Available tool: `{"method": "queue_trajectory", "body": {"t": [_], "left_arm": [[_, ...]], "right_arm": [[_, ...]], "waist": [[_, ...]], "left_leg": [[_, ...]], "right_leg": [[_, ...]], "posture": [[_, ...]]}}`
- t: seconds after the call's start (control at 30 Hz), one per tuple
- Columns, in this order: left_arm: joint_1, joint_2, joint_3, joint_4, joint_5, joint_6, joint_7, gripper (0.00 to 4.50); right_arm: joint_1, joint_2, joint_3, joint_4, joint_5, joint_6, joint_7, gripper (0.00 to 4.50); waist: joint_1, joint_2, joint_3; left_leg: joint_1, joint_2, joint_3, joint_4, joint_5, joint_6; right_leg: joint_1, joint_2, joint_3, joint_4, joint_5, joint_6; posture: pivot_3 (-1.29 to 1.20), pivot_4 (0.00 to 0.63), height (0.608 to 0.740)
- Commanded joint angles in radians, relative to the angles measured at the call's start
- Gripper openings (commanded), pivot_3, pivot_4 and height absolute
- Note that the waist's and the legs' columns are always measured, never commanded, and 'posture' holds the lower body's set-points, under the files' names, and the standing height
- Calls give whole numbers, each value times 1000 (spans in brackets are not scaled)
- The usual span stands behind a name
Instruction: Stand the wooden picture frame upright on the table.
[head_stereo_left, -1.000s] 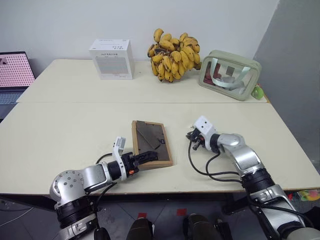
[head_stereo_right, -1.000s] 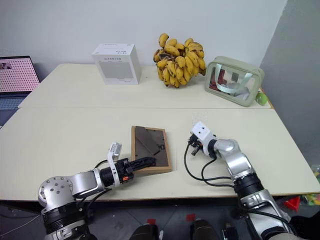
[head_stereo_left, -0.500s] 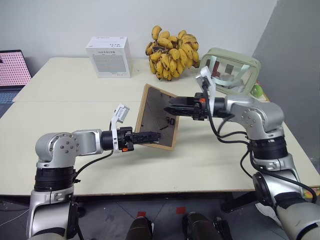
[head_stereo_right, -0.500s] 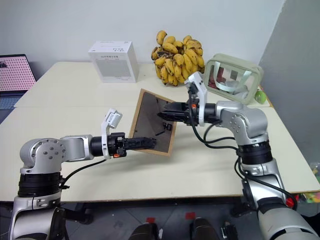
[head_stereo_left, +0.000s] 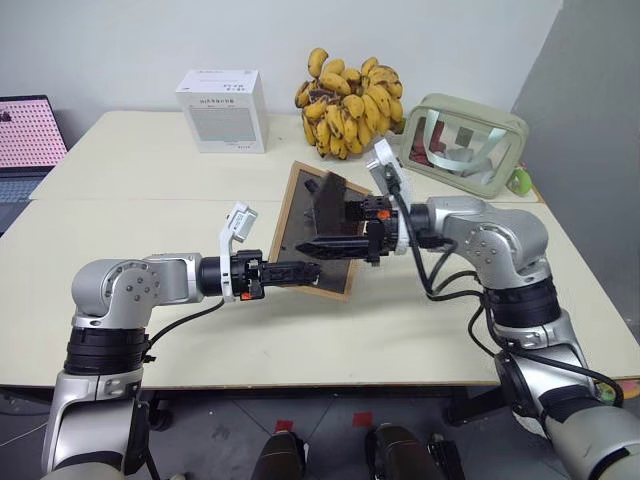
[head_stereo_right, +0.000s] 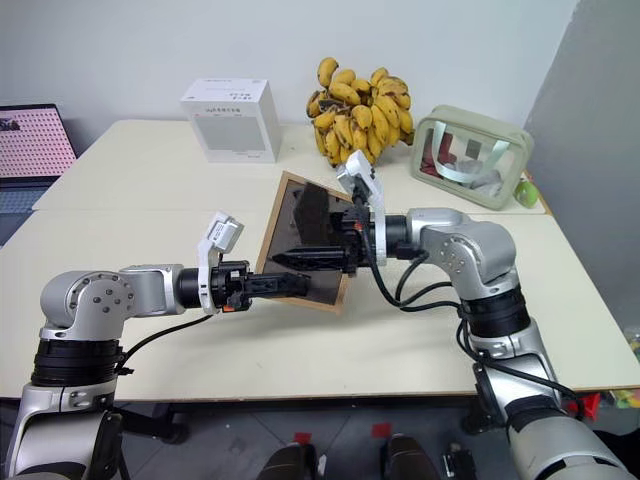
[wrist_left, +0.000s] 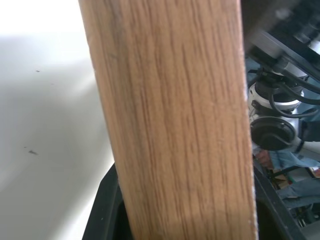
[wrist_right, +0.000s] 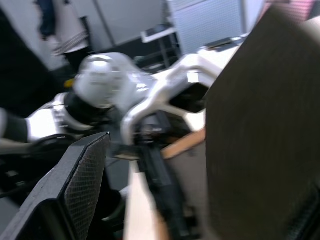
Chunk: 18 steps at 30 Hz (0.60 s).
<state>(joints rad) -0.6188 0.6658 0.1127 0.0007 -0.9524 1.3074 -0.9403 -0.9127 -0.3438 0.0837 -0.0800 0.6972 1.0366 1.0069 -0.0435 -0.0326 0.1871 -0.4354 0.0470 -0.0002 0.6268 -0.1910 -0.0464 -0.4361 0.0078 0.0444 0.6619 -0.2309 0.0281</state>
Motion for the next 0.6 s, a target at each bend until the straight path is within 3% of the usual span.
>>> {"method": "queue_trajectory", "body": {"t": [0.03, 0.1, 0.2, 0.23, 0.33, 0.43, 0.5, 0.6], "left_arm": [[-18, -3, 60, -26, -72, 65, 23, 1281], [-12, -5, 72, -31, -95, 93, 36, 1281], [-8, -41, 143, -6, -174, 212, 99, 1281], [-11, -55, 168, 9, -192, 256, 124, 1281], [-10, -61, 188, 81, -309, 306, 219, 1281], [-39, -72, 186, 204, -490, 307, 351, 1281], [-45, -73, 157, 246, -598, 307, 429, 1281], [-43, -68, 91, 296, -797, 285, 552, 1281]], "right_arm": [[34, -92, -75, -76, 91, 60, 39, 4481], [54, -136, -78, -87, 90, 50, 44, 4481], [144, -259, -85, -128, -44, -141, 56, 4481], [189, -283, -90, -145, -116, -281, 63, 4481], [349, -354, -34, -97, -480, -995, 39, 4481], [394, -374, -4, 100, -801, -1595, -174, 4481], [363, -353, 4, 230, -970, -1886, -328, 4481], [279, -310, 25, 368, -1215, -2076, -565, 4481]], "waist": [[3, 0, 0], [3, 0, 0], [3, 0, 0], [3, 0, 0], [9, 0, 0], [8, -1, 0], [3, -1, 1], [-7, -2, 1]], "left_leg": [[0, 0, 0, 1, 0, 0], [0, 0, 0, 2, 0, 0], [1, 0, 0, 2, 0, 0], [1, 0, 0, 1, 0, 0], [1, 0, 1, 1, 0, 0], [1, 0, 1, 1, 0, 0], [1, -1, 3, 2, 0, 0], [2, -1, 3, 3, 0, 0]], "right_leg": [[0, 0, 0, 0, 0, 0], [0, 0, 0, 0, 0, 0], [0, 0, 0, 1, 0, 0], [0, 0, 0, 1, 0, 0], [0, 0, 0, 0, -1, 1], [1, 1, 0, -1, -1, 3], [0, 0, 3, 0, -1, 3], [0, 0, 4, 2, 0, 4]], "posture": [[0, 150, 740], [0, 150, 740], [0, 150, 740], [0, 150, 740], [0, 150, 740], [0, 150, 740], [0, 150, 740], [0, 150, 740]]}}
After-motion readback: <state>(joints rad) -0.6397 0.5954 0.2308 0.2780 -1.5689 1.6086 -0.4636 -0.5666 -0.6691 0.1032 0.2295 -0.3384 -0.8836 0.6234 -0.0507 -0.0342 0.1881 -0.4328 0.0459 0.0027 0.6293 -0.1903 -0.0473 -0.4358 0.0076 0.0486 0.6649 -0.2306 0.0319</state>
